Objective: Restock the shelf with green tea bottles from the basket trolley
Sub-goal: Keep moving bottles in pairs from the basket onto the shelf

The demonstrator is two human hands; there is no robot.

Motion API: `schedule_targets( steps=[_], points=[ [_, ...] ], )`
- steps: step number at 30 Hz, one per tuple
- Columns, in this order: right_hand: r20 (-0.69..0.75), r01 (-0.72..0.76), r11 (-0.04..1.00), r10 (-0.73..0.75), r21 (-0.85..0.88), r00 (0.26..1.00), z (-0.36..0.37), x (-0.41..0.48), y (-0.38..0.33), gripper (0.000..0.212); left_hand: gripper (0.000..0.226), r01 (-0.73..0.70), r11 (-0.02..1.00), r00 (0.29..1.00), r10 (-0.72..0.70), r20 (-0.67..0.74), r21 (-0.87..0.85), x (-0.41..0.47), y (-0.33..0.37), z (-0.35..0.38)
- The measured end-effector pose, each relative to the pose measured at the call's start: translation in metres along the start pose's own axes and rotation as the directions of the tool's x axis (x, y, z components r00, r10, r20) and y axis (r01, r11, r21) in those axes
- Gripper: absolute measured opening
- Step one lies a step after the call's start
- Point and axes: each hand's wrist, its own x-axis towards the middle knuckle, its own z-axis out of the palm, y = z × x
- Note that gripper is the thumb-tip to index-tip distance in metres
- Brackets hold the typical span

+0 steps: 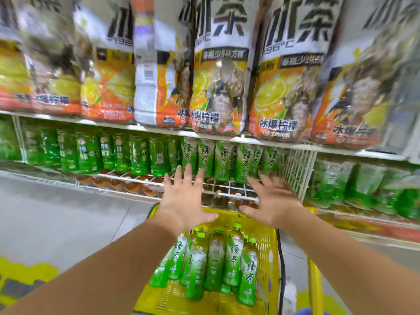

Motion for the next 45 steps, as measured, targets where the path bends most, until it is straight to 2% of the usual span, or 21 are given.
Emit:
schedule_targets(
  steps=[6,9,18,22,27,34,45],
  points=[
    [-0.009,-0.016,0.994,0.015,-0.105,1.0,-0.027,-0.051,-0.024,0.095,0.127,-0.005,1.0,1.0,0.006,-0.012,0.029,-0.045,-0.013,-0.033],
    [-0.068,-0.033,0.99,0.024,-0.135,0.997,-0.034,-0.076,-0.036,0.095,0.125,-0.003,1.0,1.0,0.004,-0.026,0.022,-0.063,-0.024,-0.047],
    [-0.139,-0.109,0.993,0.101,-0.049,0.985,-0.055,-0.138,-0.08,0.091,0.124,-0.072,0.997,0.997,0.073,-0.01,0.032,-0.116,-0.059,-0.084],
    [-0.146,-0.129,0.991,0.13,0.02,0.981,-0.072,-0.168,-0.105,0.092,0.123,-0.115,0.988,0.993,0.111,0.036,0.107,-0.15,-0.07,-0.088],
    [-0.141,-0.14,0.99,0.142,0.025,0.98,-0.082,-0.2,-0.124,0.092,0.123,-0.103,0.987,0.995,0.104,0.002,0.119,-0.18,-0.075,-0.091],
    [-0.185,-0.121,0.992,0.125,0.036,0.975,-0.075,-0.23,-0.142,0.093,0.123,-0.102,0.989,0.994,0.106,-0.037,0.104,-0.216,-0.079,-0.095],
    [-0.208,-0.117,0.99,0.13,0.073,0.97,-0.046,-0.3,-0.17,0.094,0.119,-0.173,0.975,0.98,0.184,-0.074,0.14,-0.292,-0.078,-0.095]
  ],
)
